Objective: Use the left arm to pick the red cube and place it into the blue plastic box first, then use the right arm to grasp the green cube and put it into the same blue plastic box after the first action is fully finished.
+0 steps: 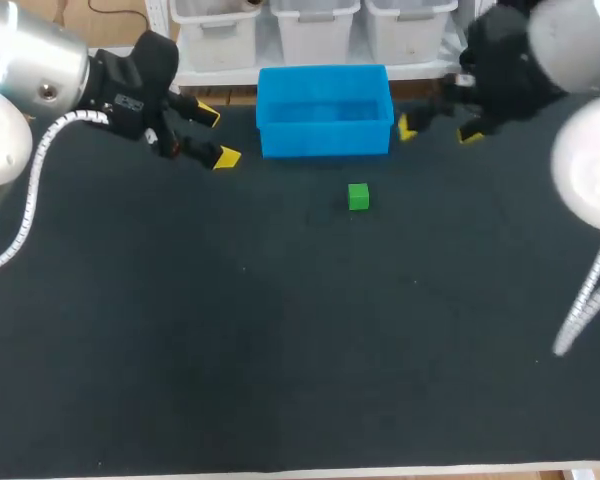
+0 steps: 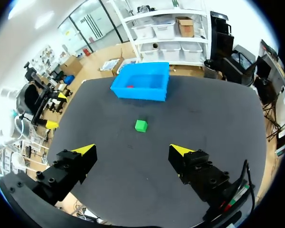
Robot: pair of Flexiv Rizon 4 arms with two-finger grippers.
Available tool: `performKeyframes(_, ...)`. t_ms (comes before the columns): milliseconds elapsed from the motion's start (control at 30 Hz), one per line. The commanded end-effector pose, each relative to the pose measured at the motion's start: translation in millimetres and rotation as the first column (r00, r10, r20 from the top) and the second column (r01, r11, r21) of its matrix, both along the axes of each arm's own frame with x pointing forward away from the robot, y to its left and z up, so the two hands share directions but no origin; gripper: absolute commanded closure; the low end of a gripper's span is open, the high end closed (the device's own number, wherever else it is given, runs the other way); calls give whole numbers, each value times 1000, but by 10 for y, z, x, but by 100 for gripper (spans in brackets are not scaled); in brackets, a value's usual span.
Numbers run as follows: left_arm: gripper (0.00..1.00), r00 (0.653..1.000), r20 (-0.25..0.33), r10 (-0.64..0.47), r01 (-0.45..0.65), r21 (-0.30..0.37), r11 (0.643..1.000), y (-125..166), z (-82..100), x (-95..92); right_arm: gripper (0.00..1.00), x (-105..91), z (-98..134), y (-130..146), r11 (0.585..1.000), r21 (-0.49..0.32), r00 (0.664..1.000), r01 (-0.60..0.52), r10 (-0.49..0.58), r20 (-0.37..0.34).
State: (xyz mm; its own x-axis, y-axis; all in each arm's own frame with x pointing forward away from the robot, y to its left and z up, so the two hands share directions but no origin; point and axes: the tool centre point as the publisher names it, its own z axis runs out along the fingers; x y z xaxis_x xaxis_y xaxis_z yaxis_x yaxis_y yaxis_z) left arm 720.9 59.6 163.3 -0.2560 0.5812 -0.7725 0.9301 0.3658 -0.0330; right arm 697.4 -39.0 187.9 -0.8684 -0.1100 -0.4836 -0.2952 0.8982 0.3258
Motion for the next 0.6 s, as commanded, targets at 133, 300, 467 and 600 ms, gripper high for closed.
performKeyframes(133,0,1000,4,-2,2,-6,1000,12,-9,0,0,410,-27,394,982,-186,997,42,-52,-51)
performKeyframes(300,0,1000,4,-2,2,-6,1000,12,-9,0,0,536,-33,501,974,-226,996,23,-42,-81)
performKeyframes(467,0,1000,4,-2,2,-6,1000,12,-9,0,0,619,-63,565,966,-256,990,21,-56,-129)
performKeyframes(600,0,1000,4,-2,2,-6,1000,12,-9,0,0,664,-105,596,961,-276,981,14,-67,-184)
